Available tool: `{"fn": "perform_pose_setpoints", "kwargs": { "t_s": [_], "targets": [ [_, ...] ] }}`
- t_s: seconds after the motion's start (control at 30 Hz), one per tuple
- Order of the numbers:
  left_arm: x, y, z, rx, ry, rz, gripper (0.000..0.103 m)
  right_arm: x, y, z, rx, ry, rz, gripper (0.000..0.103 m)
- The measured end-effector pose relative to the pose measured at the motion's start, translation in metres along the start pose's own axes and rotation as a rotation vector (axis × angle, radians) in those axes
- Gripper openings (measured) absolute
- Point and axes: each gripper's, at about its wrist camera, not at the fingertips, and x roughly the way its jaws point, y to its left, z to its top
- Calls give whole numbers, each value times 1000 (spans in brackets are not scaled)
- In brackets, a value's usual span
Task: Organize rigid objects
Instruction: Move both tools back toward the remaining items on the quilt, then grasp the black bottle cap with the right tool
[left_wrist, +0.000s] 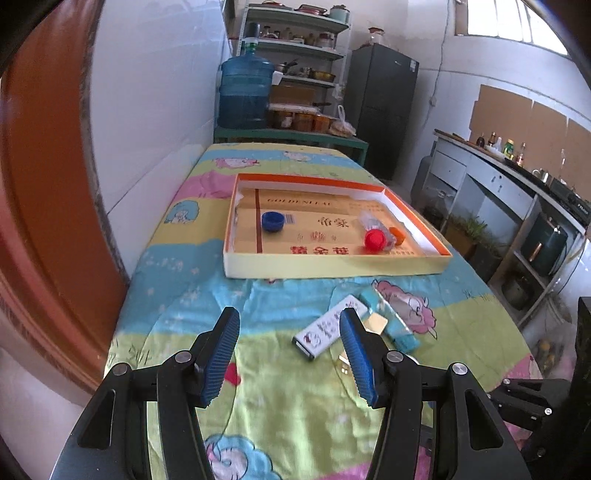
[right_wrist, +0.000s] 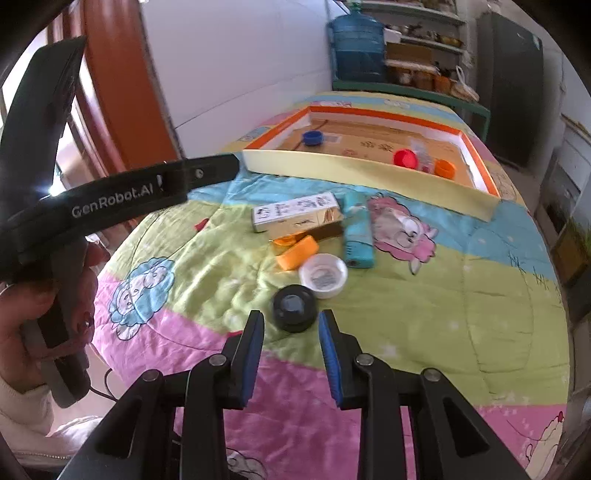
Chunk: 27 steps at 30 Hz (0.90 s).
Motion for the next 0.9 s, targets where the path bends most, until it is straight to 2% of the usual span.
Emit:
{"fn": "perform_pose_setpoints", "kwargs": {
  "t_s": [0.27,0.7,0.9],
  "targets": [
    [-5,2,-9,-1,7,-24,58,11,3,2,-18,1,-48,31],
    [9,-19,-16,59,63,-112,58,17,-9,4,15,0,-33,30],
    [17,-34,-23,84,105,-192,58,4,-24,-4,36,-15,-77,30]
  ]
}}
